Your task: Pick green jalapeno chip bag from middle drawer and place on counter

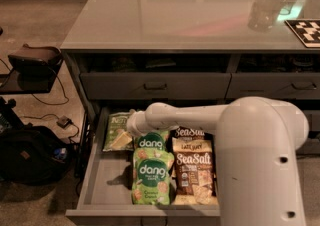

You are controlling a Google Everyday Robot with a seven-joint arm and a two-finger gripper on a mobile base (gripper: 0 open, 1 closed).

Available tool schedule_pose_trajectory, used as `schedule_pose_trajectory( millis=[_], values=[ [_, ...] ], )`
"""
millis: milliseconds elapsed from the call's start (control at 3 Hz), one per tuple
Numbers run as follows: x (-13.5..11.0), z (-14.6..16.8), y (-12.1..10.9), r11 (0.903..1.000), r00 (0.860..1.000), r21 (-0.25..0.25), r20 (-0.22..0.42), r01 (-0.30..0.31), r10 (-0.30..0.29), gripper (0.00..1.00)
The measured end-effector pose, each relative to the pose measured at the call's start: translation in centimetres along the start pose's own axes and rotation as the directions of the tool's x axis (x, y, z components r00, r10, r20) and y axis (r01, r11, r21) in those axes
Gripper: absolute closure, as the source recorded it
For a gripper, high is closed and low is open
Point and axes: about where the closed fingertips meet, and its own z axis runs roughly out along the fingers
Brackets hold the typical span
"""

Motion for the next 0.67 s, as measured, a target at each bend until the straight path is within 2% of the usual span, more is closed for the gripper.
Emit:
schedule_pose_trajectory(
  millis=[333,667],
  values=[
    [0.8,2.5,-1.3,0.9977,0.999,0.051,0.007,-0.046,0.045,0.00],
    [1.8,5.4,-2.2,0.9954,0.997,0.053,0.013,-0.079,0.079,0.00]
  ],
)
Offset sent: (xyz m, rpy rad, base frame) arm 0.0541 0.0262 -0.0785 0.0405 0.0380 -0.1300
